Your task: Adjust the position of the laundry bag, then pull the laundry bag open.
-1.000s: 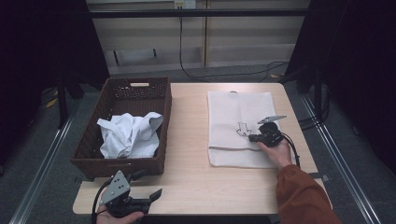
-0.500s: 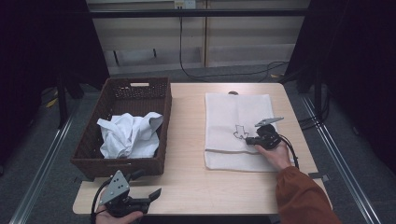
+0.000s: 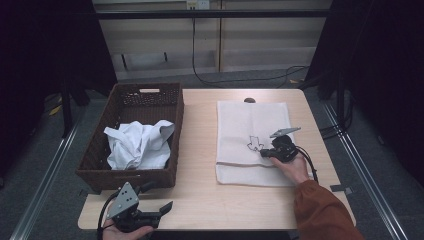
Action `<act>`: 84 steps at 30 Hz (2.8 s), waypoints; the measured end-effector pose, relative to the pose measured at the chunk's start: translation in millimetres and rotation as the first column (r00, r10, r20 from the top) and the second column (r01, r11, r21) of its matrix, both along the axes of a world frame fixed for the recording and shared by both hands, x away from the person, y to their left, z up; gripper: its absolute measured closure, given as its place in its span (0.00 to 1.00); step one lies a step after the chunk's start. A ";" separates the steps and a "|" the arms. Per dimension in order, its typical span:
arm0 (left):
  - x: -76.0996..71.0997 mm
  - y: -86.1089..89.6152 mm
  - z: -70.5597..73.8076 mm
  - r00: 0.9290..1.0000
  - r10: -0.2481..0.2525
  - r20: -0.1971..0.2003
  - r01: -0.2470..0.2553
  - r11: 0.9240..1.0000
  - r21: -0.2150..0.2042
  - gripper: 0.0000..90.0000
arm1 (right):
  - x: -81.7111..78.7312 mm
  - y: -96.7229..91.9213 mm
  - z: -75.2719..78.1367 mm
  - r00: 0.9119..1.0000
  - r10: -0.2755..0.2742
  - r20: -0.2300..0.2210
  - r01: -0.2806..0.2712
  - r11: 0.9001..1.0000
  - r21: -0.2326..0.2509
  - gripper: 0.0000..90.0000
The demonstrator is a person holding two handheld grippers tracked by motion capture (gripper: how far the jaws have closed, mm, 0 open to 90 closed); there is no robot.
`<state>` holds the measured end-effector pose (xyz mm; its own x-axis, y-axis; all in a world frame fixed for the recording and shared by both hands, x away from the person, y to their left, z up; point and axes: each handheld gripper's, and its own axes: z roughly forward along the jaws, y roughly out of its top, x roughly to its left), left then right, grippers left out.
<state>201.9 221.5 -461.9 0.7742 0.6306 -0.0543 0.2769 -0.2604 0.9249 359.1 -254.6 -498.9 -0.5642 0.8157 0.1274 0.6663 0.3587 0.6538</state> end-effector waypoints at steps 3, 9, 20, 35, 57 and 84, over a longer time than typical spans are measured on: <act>0.5 -0.7 -0.3 1.000 -0.020 0.008 0.020 1.000 0.003 0.16 | -1.0 1.9 0.5 1.000 0.003 0.001 -0.003 1.000 -0.009 1.00; 0.4 0.1 0.3 1.000 -0.008 0.014 0.008 1.000 0.015 0.16 | -4.5 6.9 0.8 1.000 0.018 -0.002 -0.018 1.000 -0.007 1.00; -0.3 0.3 1.8 1.000 -0.013 0.022 0.013 1.000 -0.005 0.16 | -11.1 19.2 1.8 1.000 0.026 -0.007 -0.026 1.000 -0.014 1.00; -2.4 -3.0 2.7 1.000 -0.018 0.024 0.018 1.000 0.013 0.16 | -23.4 41.6 1.9 0.997 0.075 -0.014 -0.075 0.997 0.005 1.00; 0.8 5.1 0.4 1.000 0.013 0.005 -0.013 1.000 0.000 0.16 | -28.8 76.2 0.8 0.995 0.097 -0.004 -0.097 0.995 0.018 1.00; -0.8 0.4 1.0 1.000 -0.018 0.018 0.018 1.000 0.001 0.23 | -48.4 32.9 30.6 0.991 0.100 0.095 -0.116 0.975 0.190 0.54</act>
